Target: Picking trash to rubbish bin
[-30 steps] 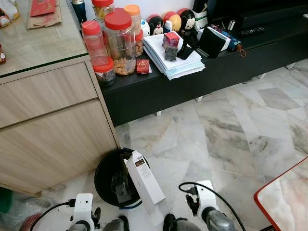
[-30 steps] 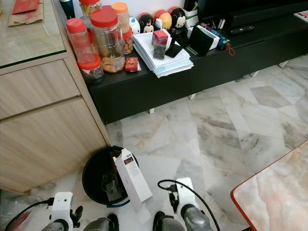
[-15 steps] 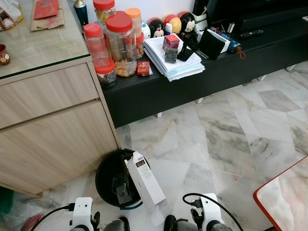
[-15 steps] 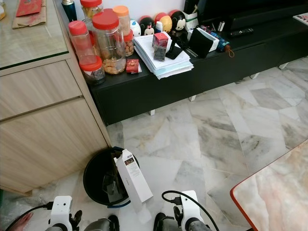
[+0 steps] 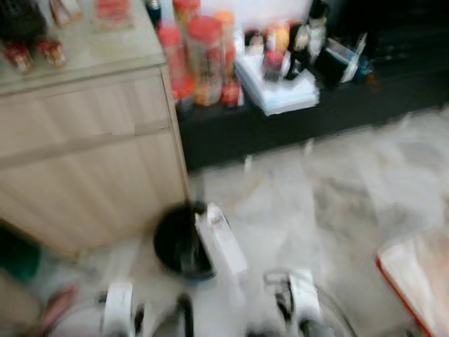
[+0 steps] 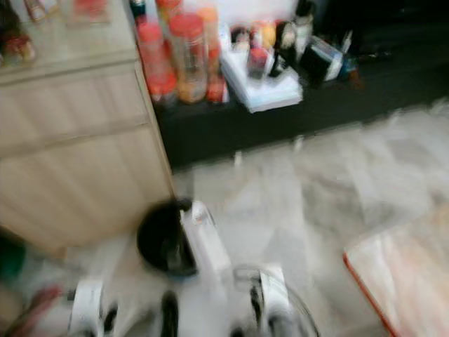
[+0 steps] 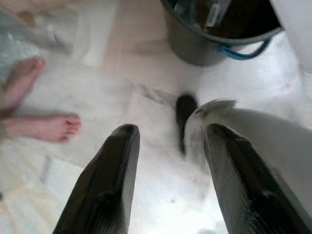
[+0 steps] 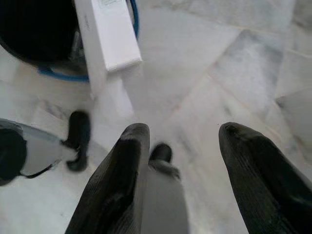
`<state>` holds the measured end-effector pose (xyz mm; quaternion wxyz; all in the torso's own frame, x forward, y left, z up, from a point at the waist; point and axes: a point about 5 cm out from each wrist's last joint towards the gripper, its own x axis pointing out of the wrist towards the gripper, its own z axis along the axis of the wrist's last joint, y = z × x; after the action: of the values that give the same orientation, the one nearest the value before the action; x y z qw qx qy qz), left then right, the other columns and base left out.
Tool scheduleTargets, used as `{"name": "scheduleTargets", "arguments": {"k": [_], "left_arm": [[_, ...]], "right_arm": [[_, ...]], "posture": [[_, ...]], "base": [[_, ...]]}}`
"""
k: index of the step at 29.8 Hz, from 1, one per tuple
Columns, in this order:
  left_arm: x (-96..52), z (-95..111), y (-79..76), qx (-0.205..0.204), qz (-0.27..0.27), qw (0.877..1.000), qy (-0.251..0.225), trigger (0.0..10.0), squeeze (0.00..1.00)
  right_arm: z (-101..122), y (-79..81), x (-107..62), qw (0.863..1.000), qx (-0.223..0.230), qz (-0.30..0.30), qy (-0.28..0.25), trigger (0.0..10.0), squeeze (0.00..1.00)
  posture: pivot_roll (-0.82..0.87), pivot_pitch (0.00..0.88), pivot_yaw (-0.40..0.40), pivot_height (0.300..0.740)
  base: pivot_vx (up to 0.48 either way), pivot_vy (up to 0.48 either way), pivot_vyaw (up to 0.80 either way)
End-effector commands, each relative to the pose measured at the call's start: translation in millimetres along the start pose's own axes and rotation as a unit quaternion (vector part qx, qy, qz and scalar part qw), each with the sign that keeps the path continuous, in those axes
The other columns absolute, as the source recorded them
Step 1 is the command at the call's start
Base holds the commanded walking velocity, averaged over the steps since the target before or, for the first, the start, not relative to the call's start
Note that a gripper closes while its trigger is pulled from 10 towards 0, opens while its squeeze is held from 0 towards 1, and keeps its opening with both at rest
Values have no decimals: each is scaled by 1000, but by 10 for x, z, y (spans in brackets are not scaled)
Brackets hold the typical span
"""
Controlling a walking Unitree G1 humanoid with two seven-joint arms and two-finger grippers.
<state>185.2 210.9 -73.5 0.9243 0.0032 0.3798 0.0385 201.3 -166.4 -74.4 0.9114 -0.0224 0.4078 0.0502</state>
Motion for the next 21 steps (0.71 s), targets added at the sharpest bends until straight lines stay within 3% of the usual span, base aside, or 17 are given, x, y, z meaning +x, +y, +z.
{"name": "scheduleTargets", "arguments": {"k": [1,21], "left_arm": [[-12,-25,66,-4,9,1000,8,10000,0],[-12,-20,91,-10,15,1000,9,10000,0]], "right_arm": [[-120,24,-25,1000,8,2,21,10000,0],[-117,33,-22,1000,11,1,20,10000,0]], "posture": [[125,181,-27,740],[128,182,-26,740]], "base": [[-251,0,0],[-249,0,0]]}}
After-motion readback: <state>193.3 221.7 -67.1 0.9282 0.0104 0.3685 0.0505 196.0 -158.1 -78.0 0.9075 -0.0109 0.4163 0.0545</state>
